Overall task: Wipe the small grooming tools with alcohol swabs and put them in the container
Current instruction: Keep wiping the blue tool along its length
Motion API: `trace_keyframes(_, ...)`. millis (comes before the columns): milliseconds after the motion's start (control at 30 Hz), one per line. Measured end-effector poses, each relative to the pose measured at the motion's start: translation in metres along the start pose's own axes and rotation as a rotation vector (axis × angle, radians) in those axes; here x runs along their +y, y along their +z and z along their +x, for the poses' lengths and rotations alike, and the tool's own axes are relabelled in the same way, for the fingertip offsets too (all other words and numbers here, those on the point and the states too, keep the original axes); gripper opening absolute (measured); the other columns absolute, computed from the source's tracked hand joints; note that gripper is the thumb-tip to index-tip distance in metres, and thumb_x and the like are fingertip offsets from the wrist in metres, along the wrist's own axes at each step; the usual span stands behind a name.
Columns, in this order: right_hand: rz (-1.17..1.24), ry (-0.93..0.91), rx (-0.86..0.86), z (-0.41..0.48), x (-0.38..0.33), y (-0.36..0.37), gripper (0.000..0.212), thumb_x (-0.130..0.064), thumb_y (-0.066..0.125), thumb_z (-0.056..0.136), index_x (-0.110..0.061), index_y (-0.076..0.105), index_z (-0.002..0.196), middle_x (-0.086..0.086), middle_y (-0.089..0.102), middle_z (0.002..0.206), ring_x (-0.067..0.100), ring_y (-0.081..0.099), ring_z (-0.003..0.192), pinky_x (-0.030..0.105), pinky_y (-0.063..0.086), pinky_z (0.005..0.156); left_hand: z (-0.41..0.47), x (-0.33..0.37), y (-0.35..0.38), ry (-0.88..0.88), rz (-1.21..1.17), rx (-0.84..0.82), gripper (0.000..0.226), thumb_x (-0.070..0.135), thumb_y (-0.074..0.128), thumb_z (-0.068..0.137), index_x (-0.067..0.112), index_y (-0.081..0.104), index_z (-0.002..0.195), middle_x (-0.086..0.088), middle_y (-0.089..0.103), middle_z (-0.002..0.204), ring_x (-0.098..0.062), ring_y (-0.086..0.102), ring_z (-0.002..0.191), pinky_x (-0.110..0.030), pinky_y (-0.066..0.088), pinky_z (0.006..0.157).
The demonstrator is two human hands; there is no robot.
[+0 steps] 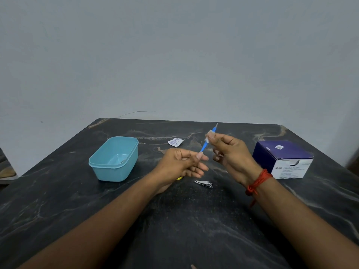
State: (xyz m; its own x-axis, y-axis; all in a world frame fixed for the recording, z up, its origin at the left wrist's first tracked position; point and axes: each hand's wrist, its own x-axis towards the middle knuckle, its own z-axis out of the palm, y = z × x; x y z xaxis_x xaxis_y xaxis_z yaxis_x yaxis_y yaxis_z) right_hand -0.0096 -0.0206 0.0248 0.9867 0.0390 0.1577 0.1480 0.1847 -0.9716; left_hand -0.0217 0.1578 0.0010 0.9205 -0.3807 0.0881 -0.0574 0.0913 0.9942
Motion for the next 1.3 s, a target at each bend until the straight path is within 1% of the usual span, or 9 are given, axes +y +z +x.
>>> trace_keyframes(100, -0.037, -0.010, -0.032, -0.001, 0.005, 0.003, 0.039, -0.037, 0.076, 0.072, -0.007, 0.077, 0.097, -0.001, 0.073, 0.093, 0.007, 0.038, 0.058, 0.023, 0.035, 0.055, 0.000, -0.001, 0.002, -0.005, 0.005, -0.001, 0.031, 0.019, 0.058, 0.098, -0.007, 0.069, 0.109, -0.016, 0.073, 0.083, -0.017, 0.068, 0.067, -0.023, 0.059, 0.066)
trace_keyframes(233, -0.139, -0.004, -0.087, -0.002, 0.010, 0.006, 0.027, -0.033, 0.076, 0.078, -0.009, 0.077, 0.092, -0.005, 0.073, 0.084, 0.004, 0.046, 0.059, 0.021, 0.035, 0.053, 0.000, 0.003, 0.002, 0.011, -0.006, 0.041, 0.030, 0.018, 0.058, 0.098, -0.008, 0.069, 0.106, -0.014, 0.071, 0.076, -0.017, 0.066, 0.063, -0.022, 0.057, 0.062)
trace_keyframes(467, -0.115, -0.056, 0.035, -0.005, 0.004, 0.008, 0.018, -0.022, 0.077, 0.081, -0.007, 0.078, 0.091, -0.006, 0.077, 0.086, -0.004, 0.057, 0.055, 0.025, 0.037, 0.059, 0.001, 0.005, 0.004, 0.041, 0.047, 0.102, 0.026, 0.014, 0.062, 0.096, -0.009, 0.070, 0.106, -0.014, 0.071, 0.074, -0.014, 0.065, 0.058, -0.020, 0.057, 0.058)
trace_keyframes(600, -0.102, -0.065, 0.073, -0.005, 0.004, 0.009, 0.016, -0.023, 0.079, 0.080, -0.010, 0.079, 0.090, -0.008, 0.075, 0.080, -0.002, 0.052, 0.052, 0.025, 0.035, 0.057, 0.000, 0.004, 0.005, 0.052, 0.068, 0.136, 0.026, 0.013, 0.067, 0.093, -0.010, 0.070, 0.104, -0.017, 0.072, 0.077, -0.015, 0.066, 0.057, -0.020, 0.057, 0.058)
trace_keyframes(733, -0.147, -0.007, 0.030, -0.005, 0.007, 0.010, 0.025, -0.031, 0.082, 0.072, -0.011, 0.080, 0.087, -0.001, 0.074, 0.084, 0.006, 0.041, 0.054, 0.024, 0.034, 0.052, 0.000, 0.004, 0.004, 0.047, 0.077, 0.153, 0.027, 0.013, 0.067, 0.092, -0.012, 0.069, 0.103, -0.018, 0.073, 0.077, -0.014, 0.067, 0.057, -0.020, 0.057, 0.057)
trace_keyframes(867, -0.174, -0.008, 0.051, -0.007, 0.005, 0.011, 0.017, -0.021, 0.081, 0.078, -0.008, 0.080, 0.089, -0.007, 0.076, 0.081, -0.002, 0.051, 0.049, 0.025, 0.034, 0.057, 0.000, 0.004, 0.005, 0.046, 0.080, 0.158, 0.027, 0.012, 0.067, 0.092, -0.013, 0.068, 0.103, -0.019, 0.073, 0.076, -0.015, 0.067, 0.056, -0.021, 0.057, 0.056)
trace_keyframes(1000, -0.124, -0.050, 0.110, -0.006, 0.003, 0.011, 0.015, -0.026, 0.081, 0.078, -0.013, 0.080, 0.085, -0.004, 0.077, 0.085, -0.004, 0.055, 0.052, 0.027, 0.036, 0.061, 0.001, 0.005, 0.008, 0.049, 0.086, 0.157, 0.027, 0.012, 0.068, 0.092, -0.012, 0.069, 0.103, -0.017, 0.072, 0.075, -0.014, 0.067, 0.055, -0.021, 0.057, 0.056)
trace_keyframes(1167, -0.153, 0.038, 0.084, -0.004, 0.004, 0.010, 0.018, -0.030, 0.084, 0.075, -0.014, 0.081, 0.084, -0.008, 0.065, 0.066, 0.008, 0.036, 0.054, 0.025, 0.032, 0.052, 0.000, 0.003, 0.006, 0.044, 0.093, 0.180, 0.021, 0.011, 0.071, 0.089, -0.009, 0.070, 0.097, -0.016, 0.073, 0.073, -0.015, 0.067, 0.054, -0.021, 0.057, 0.055)
trace_keyframes(1300, -0.172, 0.081, 0.072, -0.003, 0.004, 0.006, 0.022, -0.031, 0.085, 0.073, -0.013, 0.081, 0.086, -0.005, 0.064, 0.069, 0.009, 0.035, 0.054, 0.025, 0.032, 0.051, 0.000, 0.002, 0.007, 0.037, 0.092, 0.180, 0.022, 0.011, 0.072, 0.088, -0.009, 0.070, 0.097, -0.015, 0.074, 0.072, -0.015, 0.068, 0.055, -0.022, 0.058, 0.056)
